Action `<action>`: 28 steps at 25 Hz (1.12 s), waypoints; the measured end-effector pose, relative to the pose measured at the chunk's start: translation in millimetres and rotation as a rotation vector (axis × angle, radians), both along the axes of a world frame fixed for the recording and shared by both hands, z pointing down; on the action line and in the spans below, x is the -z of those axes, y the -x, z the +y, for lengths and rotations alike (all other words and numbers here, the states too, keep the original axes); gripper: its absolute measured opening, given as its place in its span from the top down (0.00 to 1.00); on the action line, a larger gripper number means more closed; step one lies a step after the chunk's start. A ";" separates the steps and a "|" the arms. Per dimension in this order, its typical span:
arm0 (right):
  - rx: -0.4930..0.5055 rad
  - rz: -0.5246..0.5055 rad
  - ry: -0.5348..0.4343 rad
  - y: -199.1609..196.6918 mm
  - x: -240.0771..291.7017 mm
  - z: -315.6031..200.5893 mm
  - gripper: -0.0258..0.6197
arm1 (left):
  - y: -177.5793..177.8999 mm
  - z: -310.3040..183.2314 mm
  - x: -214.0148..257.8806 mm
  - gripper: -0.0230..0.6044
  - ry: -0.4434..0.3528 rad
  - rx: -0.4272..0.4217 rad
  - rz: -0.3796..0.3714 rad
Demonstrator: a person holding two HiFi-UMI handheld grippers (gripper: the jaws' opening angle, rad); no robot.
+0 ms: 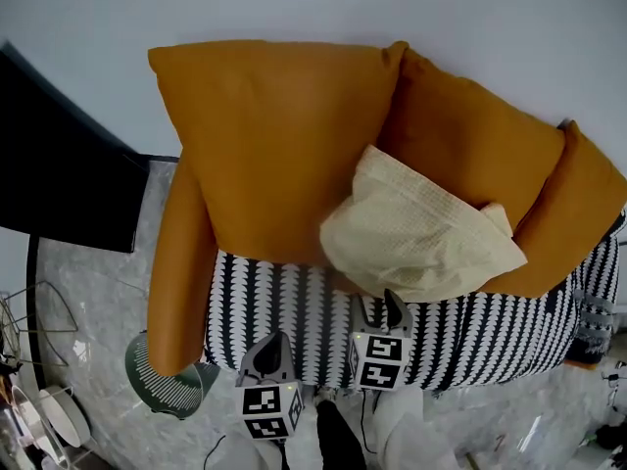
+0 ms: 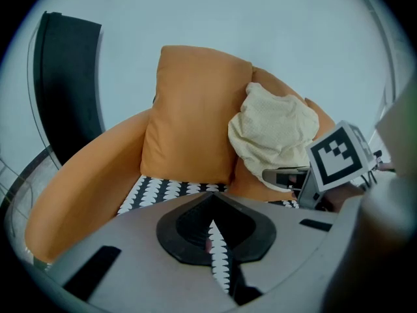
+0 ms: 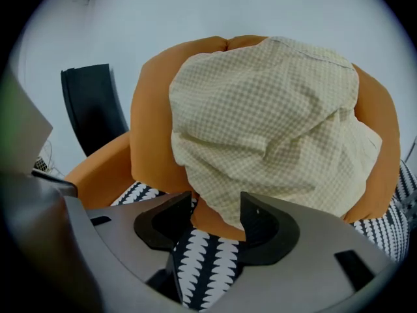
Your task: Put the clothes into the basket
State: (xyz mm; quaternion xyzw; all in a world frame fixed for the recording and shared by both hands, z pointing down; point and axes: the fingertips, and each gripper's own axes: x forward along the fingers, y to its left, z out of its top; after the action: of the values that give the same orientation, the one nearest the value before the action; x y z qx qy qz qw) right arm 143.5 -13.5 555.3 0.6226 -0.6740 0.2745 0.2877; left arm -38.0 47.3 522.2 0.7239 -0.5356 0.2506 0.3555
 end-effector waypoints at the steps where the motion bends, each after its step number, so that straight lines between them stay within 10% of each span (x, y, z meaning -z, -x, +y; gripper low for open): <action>1: 0.005 0.016 0.004 -1.0 -3.2 -0.2 0.64 | 0.4 0.6 -0.8 0.96 0.001 0.004 0.001; 28: -0.090 0.120 0.034 -30.3 -47.7 -26.4 0.66 | 16.2 30.8 -24.1 0.96 0.049 0.077 -0.027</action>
State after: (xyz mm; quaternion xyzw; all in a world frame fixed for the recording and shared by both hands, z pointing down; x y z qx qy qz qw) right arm 173.9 -39.9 603.0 0.6627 -0.6220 0.2608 0.3255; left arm -54.2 78.1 546.4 0.6904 -0.5616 0.2593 0.3751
